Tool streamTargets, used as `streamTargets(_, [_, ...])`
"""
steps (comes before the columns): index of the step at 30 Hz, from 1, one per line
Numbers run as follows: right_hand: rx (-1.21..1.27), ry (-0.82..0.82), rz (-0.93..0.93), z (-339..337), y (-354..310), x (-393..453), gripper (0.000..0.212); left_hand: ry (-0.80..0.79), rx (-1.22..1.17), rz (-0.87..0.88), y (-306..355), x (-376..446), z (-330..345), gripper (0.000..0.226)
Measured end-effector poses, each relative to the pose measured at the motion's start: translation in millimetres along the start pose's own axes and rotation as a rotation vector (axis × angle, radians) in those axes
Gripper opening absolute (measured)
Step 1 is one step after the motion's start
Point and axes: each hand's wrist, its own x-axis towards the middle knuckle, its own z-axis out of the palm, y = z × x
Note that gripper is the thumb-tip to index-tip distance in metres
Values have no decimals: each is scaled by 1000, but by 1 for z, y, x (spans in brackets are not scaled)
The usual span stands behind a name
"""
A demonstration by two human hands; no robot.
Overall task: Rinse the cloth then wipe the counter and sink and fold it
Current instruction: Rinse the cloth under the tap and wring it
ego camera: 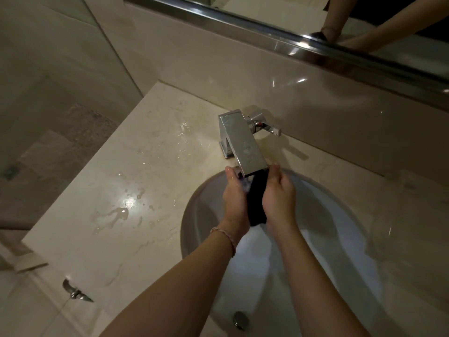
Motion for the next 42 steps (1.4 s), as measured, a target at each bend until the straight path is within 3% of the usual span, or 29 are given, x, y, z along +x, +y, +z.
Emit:
streamTargets(3, [112,65,89,4,6,-7,38,257,181,18,-8,18,-9,45])
streamTargets(6, [102,60,109,4,12,-16,31,394,209,103,-7,23,-16,45])
streamTargets(8, [109,37,98,9,16,-25,26,343,224,128,-3,20,-18,43])
streamTargets(10, [31,63,15,16,25,-29,26,191,221,64,-1,13,-17,47])
streamTargets(12, [-87,179,-42,17,32,-23,34,71,159,-45,-4,3,-13,48])
streamTargets(17, [-292,298,87,8,44,22,48,91,239,-180,-13,-16,-9,59])
streamTargets(21, [-203,54,74,23,44,-19,37,194,361,-56,4,2,-21,50])
streamTargets(23, [-177,11,23,27,44,-30,35,199,347,-21,10,8,-27,47])
streamTargets(27, [-432,184,26,14,37,10,31,144,312,-108,6,9,-28,42])
streamTargets(30, [-264,208,22,1,37,31,36,150,335,-65,3,14,-36,47])
streamTargets(33, [91,138,61,-4,30,38,30,157,305,-15,14,15,-44,41])
streamTargets(37, [531,65,288,-12,46,55,25,122,80,-119,35,6,-41,50])
streamTargets(42, [605,-2,484,-16,98,52,48,116,-35,-161,53,-2,-43,73])
